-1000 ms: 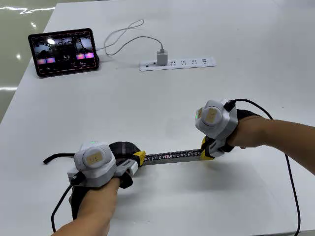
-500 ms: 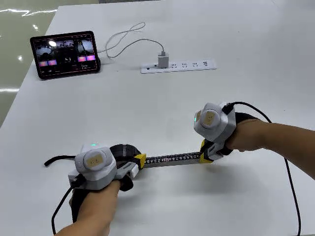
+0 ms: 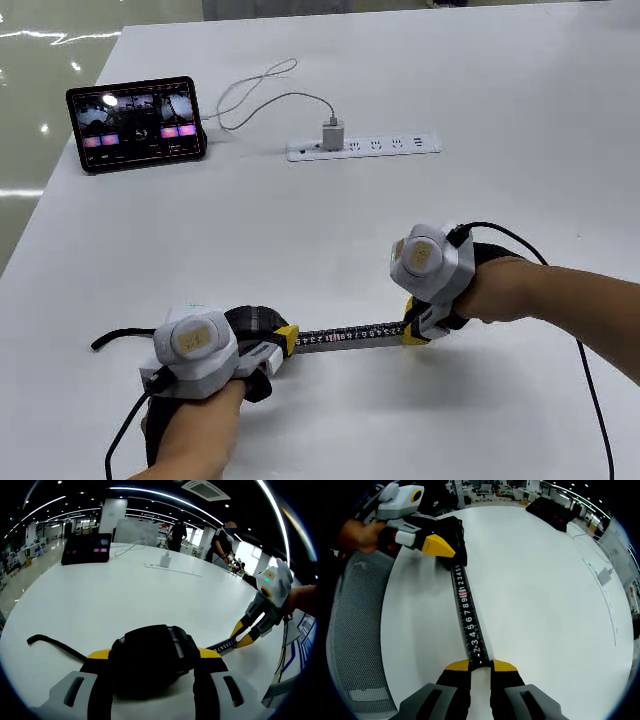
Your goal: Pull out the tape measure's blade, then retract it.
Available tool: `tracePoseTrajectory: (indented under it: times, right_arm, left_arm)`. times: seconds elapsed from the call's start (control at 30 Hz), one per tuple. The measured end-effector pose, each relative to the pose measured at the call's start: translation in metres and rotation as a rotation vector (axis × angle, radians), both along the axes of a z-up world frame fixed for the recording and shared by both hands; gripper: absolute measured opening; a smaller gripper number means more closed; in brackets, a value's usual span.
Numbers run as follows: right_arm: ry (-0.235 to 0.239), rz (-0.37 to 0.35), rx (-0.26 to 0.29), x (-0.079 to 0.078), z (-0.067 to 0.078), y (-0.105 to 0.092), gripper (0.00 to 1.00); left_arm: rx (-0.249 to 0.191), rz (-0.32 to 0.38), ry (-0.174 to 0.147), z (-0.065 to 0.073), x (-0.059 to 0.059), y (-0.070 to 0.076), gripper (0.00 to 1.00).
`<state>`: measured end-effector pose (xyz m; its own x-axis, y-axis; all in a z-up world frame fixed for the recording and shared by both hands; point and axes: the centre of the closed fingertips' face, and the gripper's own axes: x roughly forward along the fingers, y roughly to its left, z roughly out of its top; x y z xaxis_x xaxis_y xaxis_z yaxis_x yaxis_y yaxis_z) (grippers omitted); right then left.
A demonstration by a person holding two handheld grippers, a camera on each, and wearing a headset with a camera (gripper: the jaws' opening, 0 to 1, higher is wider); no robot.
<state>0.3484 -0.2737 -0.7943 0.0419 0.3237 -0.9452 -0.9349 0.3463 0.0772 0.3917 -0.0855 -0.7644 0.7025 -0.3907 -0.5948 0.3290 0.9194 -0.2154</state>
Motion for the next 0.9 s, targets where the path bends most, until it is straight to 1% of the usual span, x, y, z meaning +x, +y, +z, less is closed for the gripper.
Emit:
tracePoseTrajectory:
  times: [0.37,0.73,0.9]
  right_arm:
    - [-0.004,0.006,-0.005,-0.0001,0.0001,0.0041,0.10]
    - [0.001,-0.002,0.003,0.0014,0.0000,0.0077,0.10]
    - [0.001,0.005,0.001,0.0016,0.0001,0.0099,0.10]
  left_arm:
    - [-0.003,-0.002,0.002,-0.0003,0.0001,-0.0002,0.60]
    - [-0.006,-0.003,0.003,-0.0005,-0.0001,-0.0004,0.60]
    - [-0.006,-0.002,0.003,-0.0006,0.0001,-0.0004,0.60]
